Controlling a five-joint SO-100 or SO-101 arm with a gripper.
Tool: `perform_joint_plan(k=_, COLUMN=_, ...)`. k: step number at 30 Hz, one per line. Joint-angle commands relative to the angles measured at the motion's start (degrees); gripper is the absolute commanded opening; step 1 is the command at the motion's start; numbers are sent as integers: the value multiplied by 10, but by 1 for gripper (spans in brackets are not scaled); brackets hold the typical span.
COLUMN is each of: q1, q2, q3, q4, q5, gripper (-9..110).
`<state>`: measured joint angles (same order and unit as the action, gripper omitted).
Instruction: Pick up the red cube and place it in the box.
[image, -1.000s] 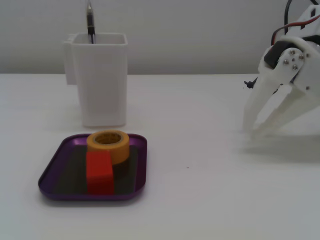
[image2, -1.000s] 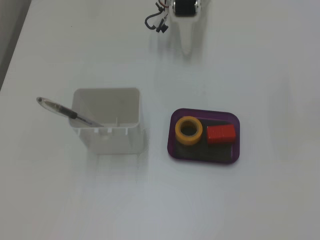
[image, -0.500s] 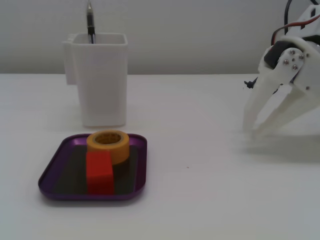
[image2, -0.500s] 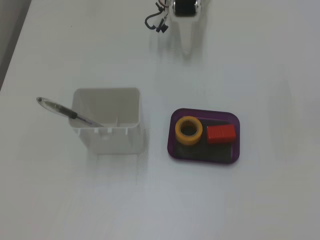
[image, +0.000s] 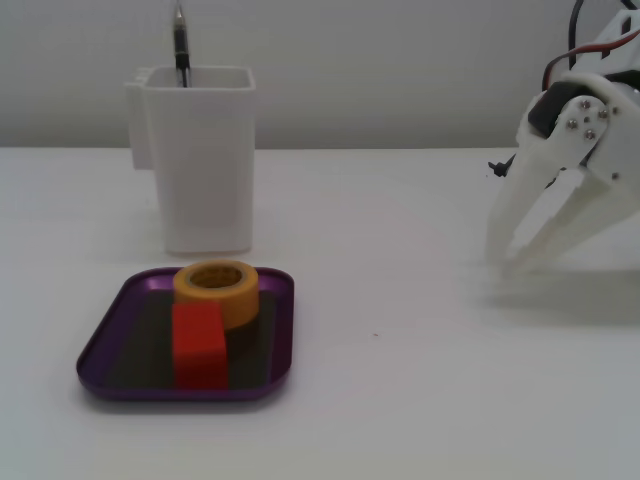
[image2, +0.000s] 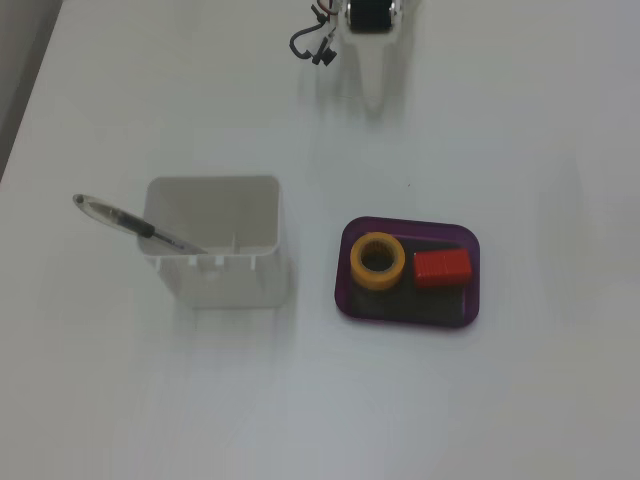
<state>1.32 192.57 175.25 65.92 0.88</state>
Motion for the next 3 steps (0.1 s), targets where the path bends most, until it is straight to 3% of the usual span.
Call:
perform_joint_plan(k=1, q1=-4, q2=18, q3=4, q4=-7, q5=0, gripper=0)
perform_joint_plan(k=3, q1=-4, q2=18, q3=4, q4=-7, q5=0, gripper=0)
